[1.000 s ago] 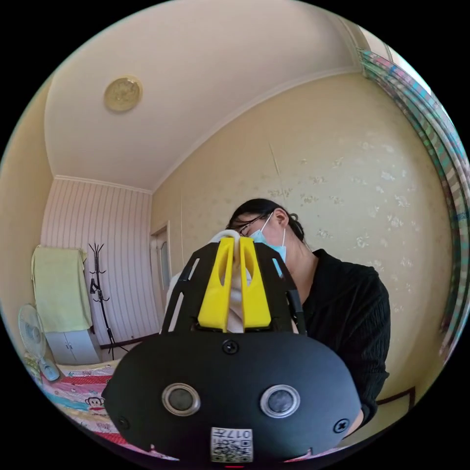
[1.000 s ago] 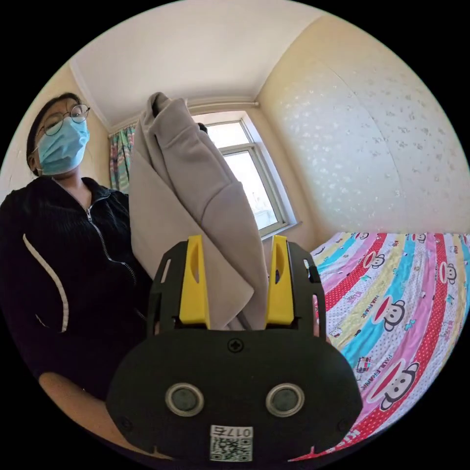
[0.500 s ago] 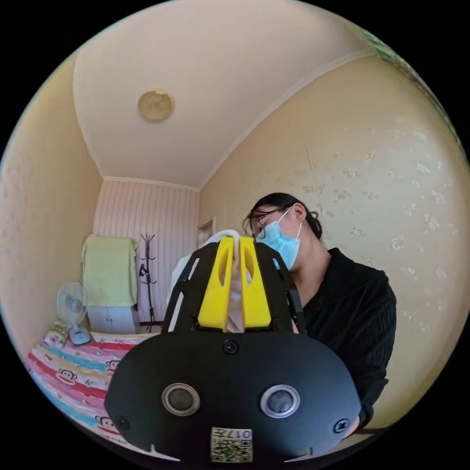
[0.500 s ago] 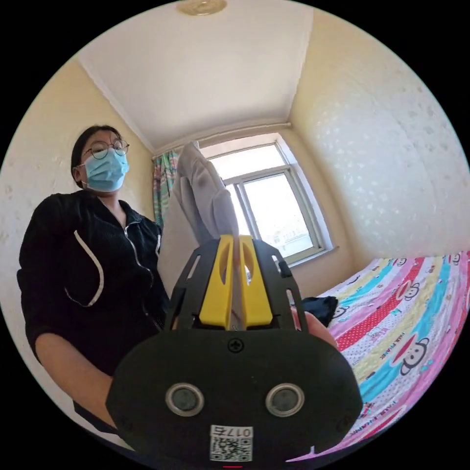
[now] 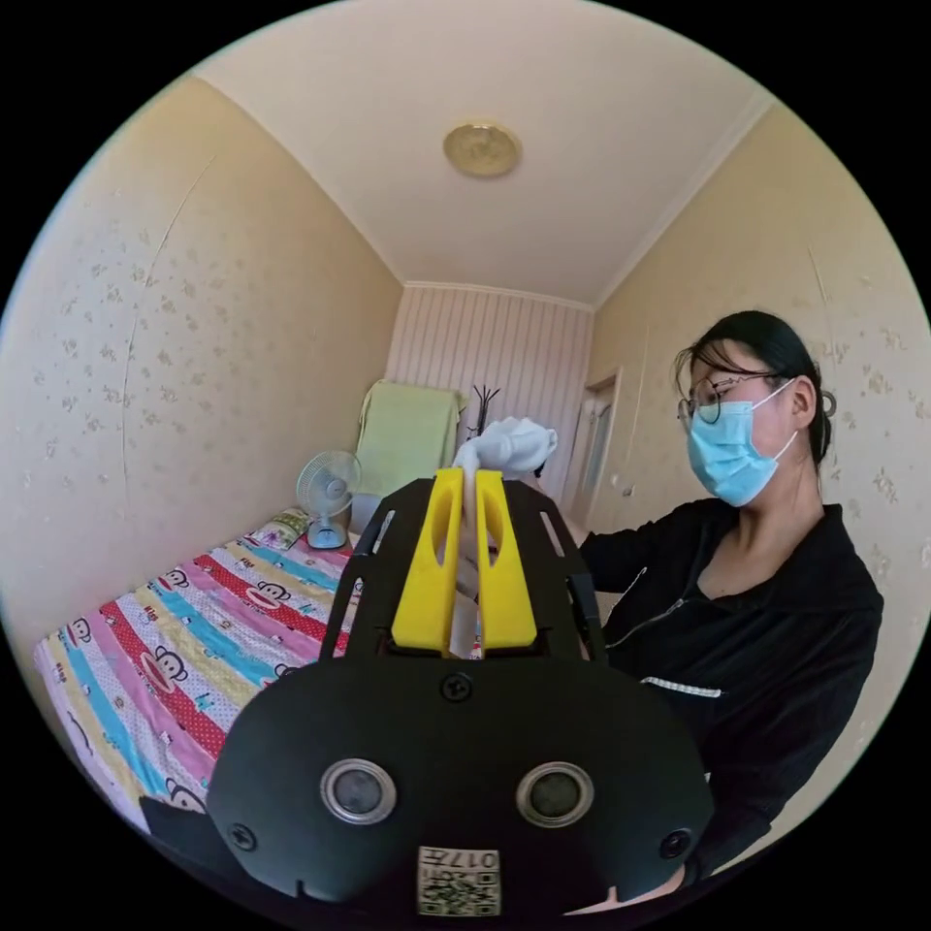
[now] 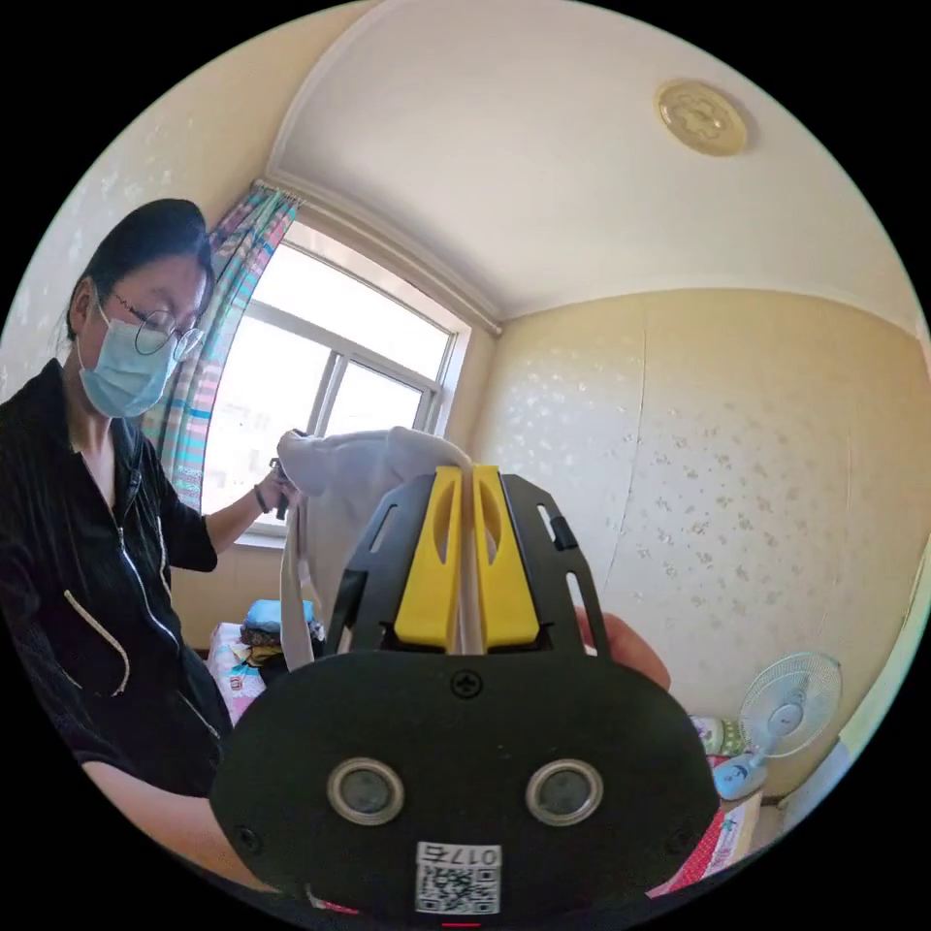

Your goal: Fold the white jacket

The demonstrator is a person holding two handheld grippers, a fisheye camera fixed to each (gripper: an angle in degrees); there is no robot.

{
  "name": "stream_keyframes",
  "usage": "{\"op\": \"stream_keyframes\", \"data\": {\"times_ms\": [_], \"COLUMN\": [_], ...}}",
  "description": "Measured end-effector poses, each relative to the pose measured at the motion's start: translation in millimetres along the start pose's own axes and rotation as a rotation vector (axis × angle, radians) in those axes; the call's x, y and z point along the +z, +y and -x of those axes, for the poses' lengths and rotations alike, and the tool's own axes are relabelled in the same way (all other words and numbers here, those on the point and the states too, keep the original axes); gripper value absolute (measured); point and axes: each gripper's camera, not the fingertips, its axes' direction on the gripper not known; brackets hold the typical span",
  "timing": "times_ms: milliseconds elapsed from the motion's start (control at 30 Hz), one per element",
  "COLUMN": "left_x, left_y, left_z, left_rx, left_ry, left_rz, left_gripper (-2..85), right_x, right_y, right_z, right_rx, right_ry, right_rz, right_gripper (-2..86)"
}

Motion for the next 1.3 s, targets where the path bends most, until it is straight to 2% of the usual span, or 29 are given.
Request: {"op": "stream_keyframes", "data": {"times_ms": [233,400,567,667,833,1000,1067,1133,1233,1300], "left_x": [8.9,-9.2,-35.4,-47.3,-63.5,-61.8,-54.1,-41.9,-14.4,12.7], "left_y": [-19.1,7.4,-1.7,-21.7,-25.0,8.5,19.9,34.7,87.5,154.5], "left_z": [-62.5,-122.2,-179.4,-196.4,-191.2,-149.7,-119.1,-67.8,60.0,163.7], "left_rx": [0.080,0.061,0.071,0.087,0.027,-0.198,-0.266,-0.354,-0.538,-0.665], "left_ry": [-0.232,-0.258,-0.347,-0.391,-0.324,-0.358,-0.414,-0.462,-0.498,-0.572], "left_rz": [0.080,-0.071,-0.143,-0.142,-0.150,-0.091,-0.028,0.038,0.080,0.087], "left_gripper": [0.4,0.4,0.4,0.5,0.6,0.8,1.1,1.5,3.0,6.2], "right_x": [-44.3,-72.7,-79.9,-67.2,-35.9,29.4,89.1,145.5,256.1,321.1], "right_y": [-54.3,-40.9,-36.0,-40.5,-12.4,43.2,81.7,121.9,227.4,308.4], "right_z": [61.7,124.5,182.4,173.8,145.7,108.6,74.0,38.3,-24.2,-61.9], "right_rx": [-0.060,-0.089,-0.204,-0.098,0.026,0.108,0.115,0.127,0.118,0.172], "right_ry": [0.032,0.154,0.251,0.216,0.073,0.066,0.036,0.006,0.011,0.033], "right_rz": [-0.108,-0.082,0.001,0.023,0.007,0.186,0.357,0.480,0.622,0.681], "right_gripper": [1.7,1.7,1.7,1.7,1.8,1.9,2.1,2.2,2.8,3.1]}}
